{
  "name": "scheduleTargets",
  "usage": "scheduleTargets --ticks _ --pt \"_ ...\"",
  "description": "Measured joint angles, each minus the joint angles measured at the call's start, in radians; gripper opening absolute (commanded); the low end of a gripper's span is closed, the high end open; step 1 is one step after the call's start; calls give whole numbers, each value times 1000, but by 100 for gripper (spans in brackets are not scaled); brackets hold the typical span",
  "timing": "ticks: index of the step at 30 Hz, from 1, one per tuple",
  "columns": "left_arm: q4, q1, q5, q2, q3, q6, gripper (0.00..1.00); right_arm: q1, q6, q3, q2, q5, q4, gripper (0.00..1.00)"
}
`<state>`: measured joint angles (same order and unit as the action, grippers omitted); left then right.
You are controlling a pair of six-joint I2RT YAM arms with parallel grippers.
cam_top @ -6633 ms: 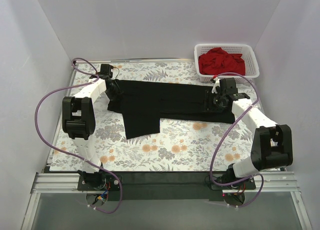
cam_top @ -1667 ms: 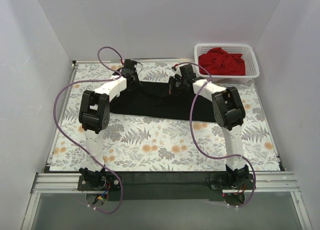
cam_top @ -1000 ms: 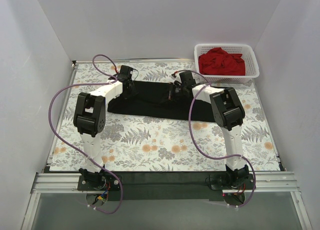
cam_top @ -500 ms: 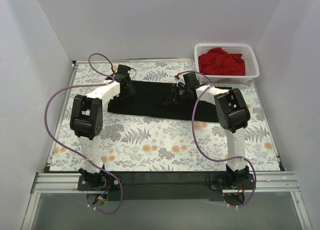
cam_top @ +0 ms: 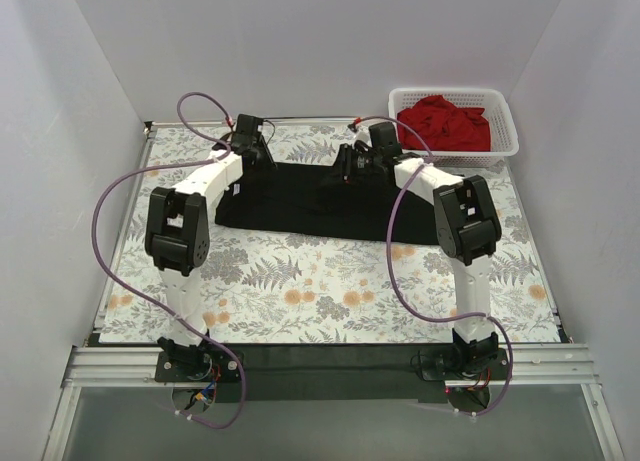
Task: Fold and stack the t-shirts
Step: Fold the tshirt
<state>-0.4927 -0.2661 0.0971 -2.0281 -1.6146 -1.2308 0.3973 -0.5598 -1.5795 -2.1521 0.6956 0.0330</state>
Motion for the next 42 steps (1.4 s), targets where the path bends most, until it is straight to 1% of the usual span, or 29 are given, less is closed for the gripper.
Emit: scheduleTargets --ticks 4,8,12,13,16,18,22,24,27,30,31,33,34,37,42 --pt "10 -4 -4 -89 -41 -8 28 18 -49 -47 -76 43 -91 31" --pt "2 -3 11 -179 -54 -37 27 20 -69 -53 -161 55 -121 31" --pt "-7 18 16 -185 -68 -71 27 -18 -67 13 -180 64 -127 31" --pt "-5 24 10 -186 -68 -77 29 -31 -64 26 -174 75 -139 31" --pt "4 31 6 -186 -68 -85 34 -82 -25 103 -107 55 -134 32" --pt "10 33 5 -182 -67 -85 39 -117 8 159 -41 40 -123 32" --pt "6 37 11 -153 -45 -79 47 -199 81 307 167 -13 -103 32" --pt "0 42 15 -113 -10 -78 49 -244 100 406 290 -29 -109 32" --pt "-3 45 22 -7 68 -80 49 -323 116 551 442 -40 -111 32" --pt "7 49 34 133 166 -87 47 -413 119 666 508 -50 -109 32" --pt "10 49 39 174 196 -91 43 -444 118 700 515 -56 -111 32" --pt "21 49 42 232 243 -97 41 -499 116 759 520 -72 -100 31" --pt "28 50 42 245 260 -101 37 -518 115 784 521 -80 -98 32" --pt "53 55 42 236 309 -111 34 -560 110 835 533 -95 -89 31" --pt "50 71 40 151 362 -128 31 -619 96 892 553 -113 -115 30"
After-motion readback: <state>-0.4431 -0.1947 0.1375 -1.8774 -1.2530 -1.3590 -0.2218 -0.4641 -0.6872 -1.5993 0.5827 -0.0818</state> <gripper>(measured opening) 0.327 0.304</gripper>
